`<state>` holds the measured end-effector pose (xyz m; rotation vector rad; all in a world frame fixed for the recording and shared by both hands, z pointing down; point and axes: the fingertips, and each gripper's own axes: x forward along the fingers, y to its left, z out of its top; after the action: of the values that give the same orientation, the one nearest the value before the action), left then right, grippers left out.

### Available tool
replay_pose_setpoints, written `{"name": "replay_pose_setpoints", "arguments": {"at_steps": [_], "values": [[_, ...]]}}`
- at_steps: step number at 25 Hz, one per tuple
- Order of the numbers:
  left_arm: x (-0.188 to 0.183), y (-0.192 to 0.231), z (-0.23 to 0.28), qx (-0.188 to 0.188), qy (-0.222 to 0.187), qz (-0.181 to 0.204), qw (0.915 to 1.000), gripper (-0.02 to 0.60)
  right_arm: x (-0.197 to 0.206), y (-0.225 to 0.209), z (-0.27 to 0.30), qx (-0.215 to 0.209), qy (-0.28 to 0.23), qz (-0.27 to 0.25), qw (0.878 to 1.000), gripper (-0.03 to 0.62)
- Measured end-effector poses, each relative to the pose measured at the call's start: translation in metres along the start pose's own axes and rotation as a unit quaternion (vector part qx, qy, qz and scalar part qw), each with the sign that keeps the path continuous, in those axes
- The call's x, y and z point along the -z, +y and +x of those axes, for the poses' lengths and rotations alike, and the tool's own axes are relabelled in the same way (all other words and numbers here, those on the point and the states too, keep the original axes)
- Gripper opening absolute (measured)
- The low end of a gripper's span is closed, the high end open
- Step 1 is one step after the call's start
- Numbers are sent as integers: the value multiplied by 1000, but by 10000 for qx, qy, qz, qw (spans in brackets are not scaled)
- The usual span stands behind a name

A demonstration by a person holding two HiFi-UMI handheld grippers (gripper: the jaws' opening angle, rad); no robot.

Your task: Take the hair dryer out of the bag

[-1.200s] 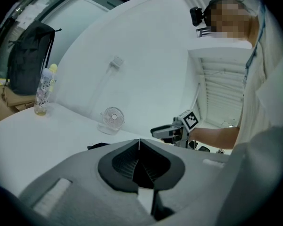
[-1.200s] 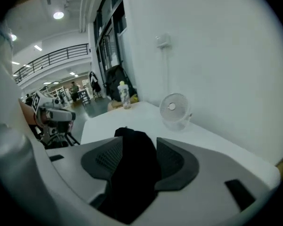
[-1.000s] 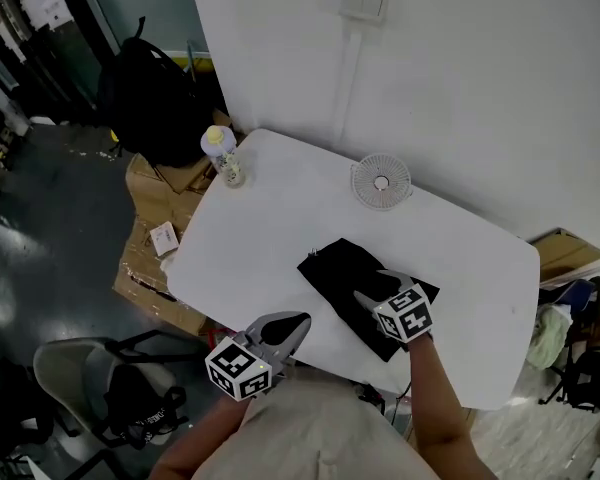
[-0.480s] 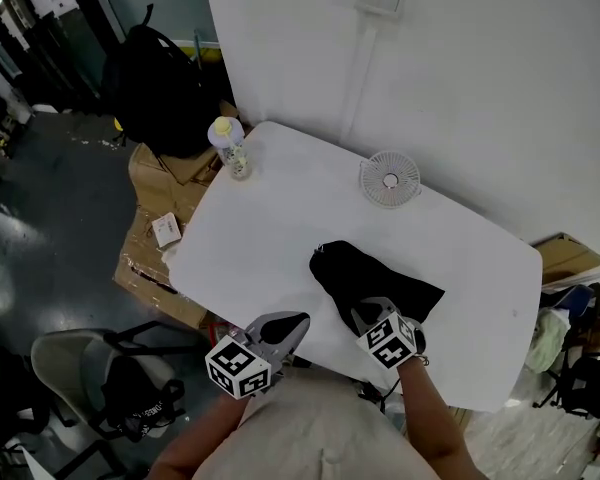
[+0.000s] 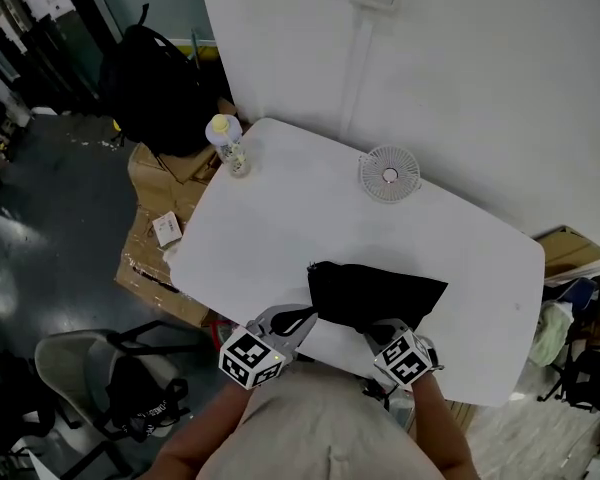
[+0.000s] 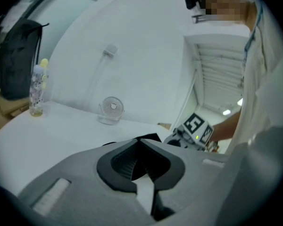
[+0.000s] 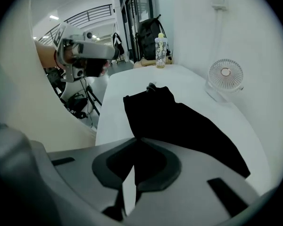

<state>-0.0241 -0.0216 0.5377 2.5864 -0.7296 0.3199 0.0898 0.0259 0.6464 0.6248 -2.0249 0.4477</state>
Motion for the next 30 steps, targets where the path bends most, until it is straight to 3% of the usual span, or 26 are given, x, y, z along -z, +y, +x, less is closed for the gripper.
{"name": "replay_pose_setpoints", "arguments": {"at_steps": [2, 3, 6, 8, 9, 11, 13, 15, 30], "values": [[23, 14, 13, -122, 733, 937, 9928, 11, 6, -3, -2, 9, 1, 91, 10000, 28], [35, 24, 20, -174, 1169, 1469, 9821, 11, 8, -4, -4, 16, 1, 123, 9999, 28], [55, 46, 44, -78, 2141, 2796, 9359, 12, 12, -5, -5, 30, -19, 200, 9998, 28], [58, 50, 59, 229, 2476, 3392, 9073, 22, 12, -6, -5, 37, -34, 236, 9997, 28], [61, 50, 66, 399, 2645, 3629, 8926, 63, 12, -6, -5, 35, -40, 254, 9997, 28], [69, 49, 76, 670, 2965, 3989, 8651, 122, 11, -6, -5, 25, -50, 289, 9996, 28], [78, 49, 82, 828, 3233, 4208, 8435, 140, 9, -7, -5, 15, -65, 326, 9994, 28], [86, 49, 85, 919, 3447, 4281, 8303, 152, 10, -9, -5, 10, -84, 371, 9993, 28], [109, 56, 102, 1216, 4231, 4746, 7622, 207, 9, -12, -6, -49, -142, 510, 9986, 28]]}}
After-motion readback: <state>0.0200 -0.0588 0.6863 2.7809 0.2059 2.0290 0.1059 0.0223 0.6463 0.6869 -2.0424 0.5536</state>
